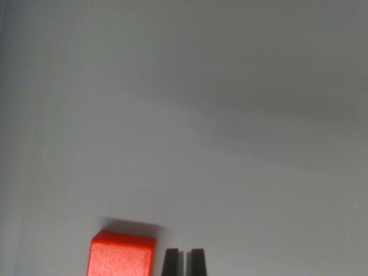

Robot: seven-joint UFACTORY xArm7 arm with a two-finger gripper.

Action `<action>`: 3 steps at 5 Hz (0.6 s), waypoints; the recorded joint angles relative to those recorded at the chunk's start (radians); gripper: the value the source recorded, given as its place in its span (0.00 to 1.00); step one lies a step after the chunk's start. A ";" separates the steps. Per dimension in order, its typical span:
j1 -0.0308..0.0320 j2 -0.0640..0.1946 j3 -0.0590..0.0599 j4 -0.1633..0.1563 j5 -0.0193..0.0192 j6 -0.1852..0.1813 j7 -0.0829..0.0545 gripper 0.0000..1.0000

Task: Reach red block

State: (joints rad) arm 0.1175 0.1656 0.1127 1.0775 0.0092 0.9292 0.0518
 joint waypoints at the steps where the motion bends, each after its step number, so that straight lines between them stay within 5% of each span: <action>1: 0.0000 0.000 0.000 0.000 0.0000 0.000 0.000 0.00; 2: 0.0075 0.010 0.007 -0.034 -0.0010 -0.044 0.005 0.00; 3: 0.0075 0.010 0.007 -0.034 -0.0010 -0.044 0.005 0.00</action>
State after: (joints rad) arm 0.1250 0.1755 0.1199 1.0437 0.0082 0.8853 0.0570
